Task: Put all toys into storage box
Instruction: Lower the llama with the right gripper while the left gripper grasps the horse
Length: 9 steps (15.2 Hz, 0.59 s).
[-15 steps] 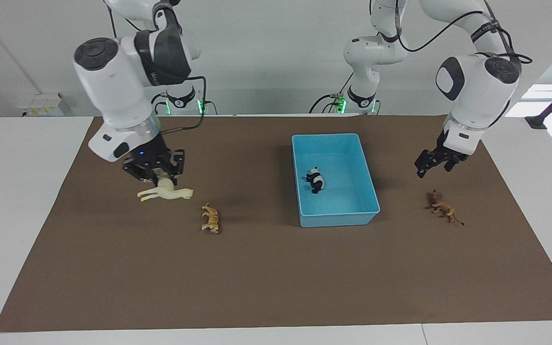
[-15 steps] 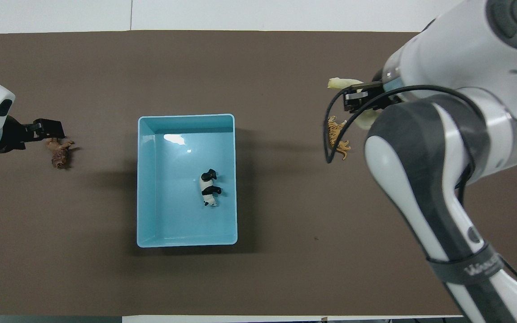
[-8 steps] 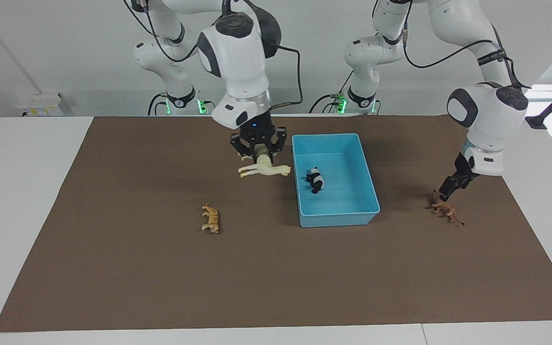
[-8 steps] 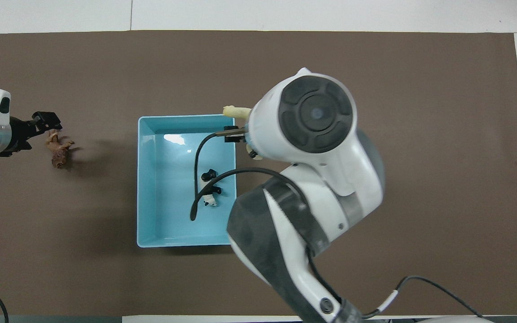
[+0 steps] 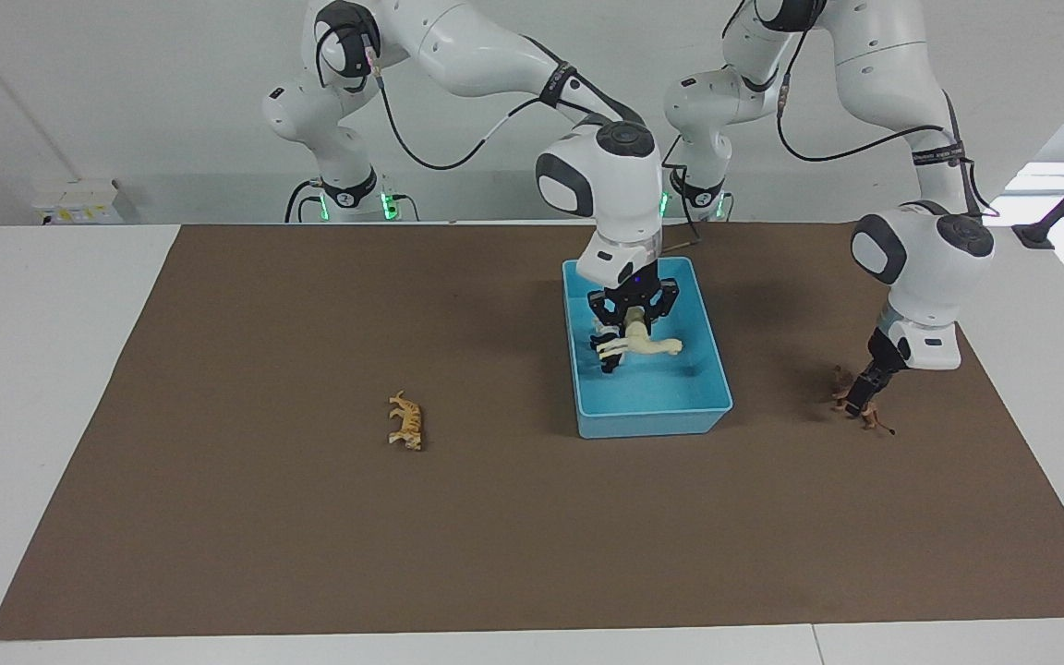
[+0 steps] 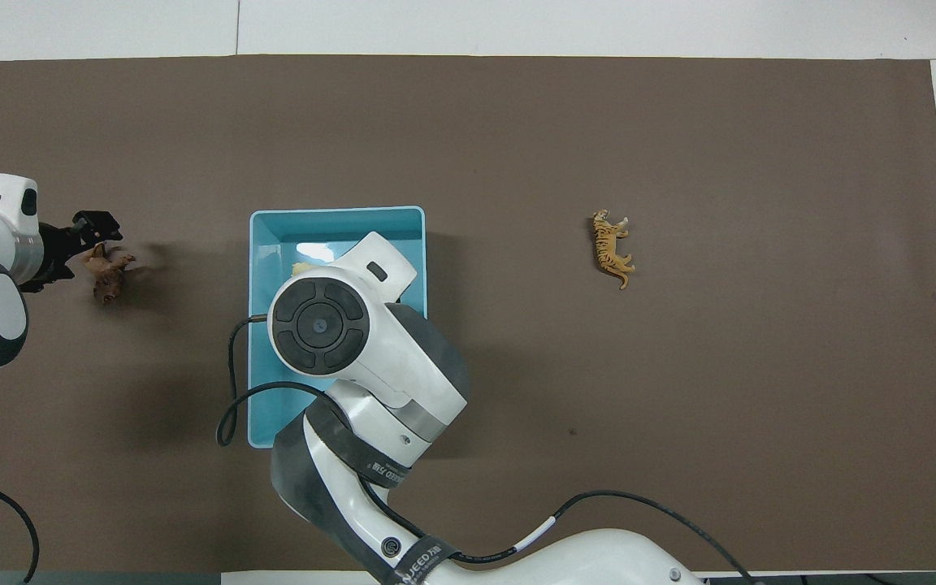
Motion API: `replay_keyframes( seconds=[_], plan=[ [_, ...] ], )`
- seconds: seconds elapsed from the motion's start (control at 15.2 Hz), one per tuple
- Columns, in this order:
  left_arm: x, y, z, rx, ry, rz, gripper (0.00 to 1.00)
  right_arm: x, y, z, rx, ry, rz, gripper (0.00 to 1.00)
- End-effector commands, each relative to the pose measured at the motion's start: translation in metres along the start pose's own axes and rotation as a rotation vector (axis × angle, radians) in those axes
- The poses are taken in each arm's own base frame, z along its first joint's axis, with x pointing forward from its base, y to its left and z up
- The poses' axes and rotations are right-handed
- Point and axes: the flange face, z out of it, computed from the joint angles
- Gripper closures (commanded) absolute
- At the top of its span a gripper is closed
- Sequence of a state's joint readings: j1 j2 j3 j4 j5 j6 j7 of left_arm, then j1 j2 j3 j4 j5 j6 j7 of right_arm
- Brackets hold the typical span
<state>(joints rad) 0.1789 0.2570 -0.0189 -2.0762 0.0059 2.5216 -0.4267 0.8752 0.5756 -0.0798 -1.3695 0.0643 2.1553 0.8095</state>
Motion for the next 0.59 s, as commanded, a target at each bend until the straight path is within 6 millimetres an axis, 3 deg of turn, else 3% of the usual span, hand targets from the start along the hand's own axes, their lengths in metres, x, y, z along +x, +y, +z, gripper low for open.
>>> replay_keyframes(
  seconds=[0.0,0.13,0.2,0.4,0.53],
  plan=[
    [-0.003,-0.004,0.011,0.005,0.000,-0.012,0.00,-0.009,-0.001,-0.008,-0.023,-0.018,0.104,1.00],
    [-0.003,-0.006,0.016,0.009,-0.007,-0.015,0.00,-0.017,-0.004,-0.008,-0.034,-0.031,0.108,1.00],
    [-0.003,-0.007,0.017,0.008,-0.006,-0.017,0.00,-0.021,-0.003,-0.009,-0.051,-0.044,0.107,0.01],
    [-0.004,-0.009,0.023,0.003,0.007,-0.021,0.00,-0.030,0.002,-0.011,-0.132,-0.103,0.155,0.00],
    [-0.004,-0.017,0.028,0.004,0.008,-0.032,0.00,-0.019,0.012,-0.023,-0.170,-0.121,0.201,0.00]
  ],
)
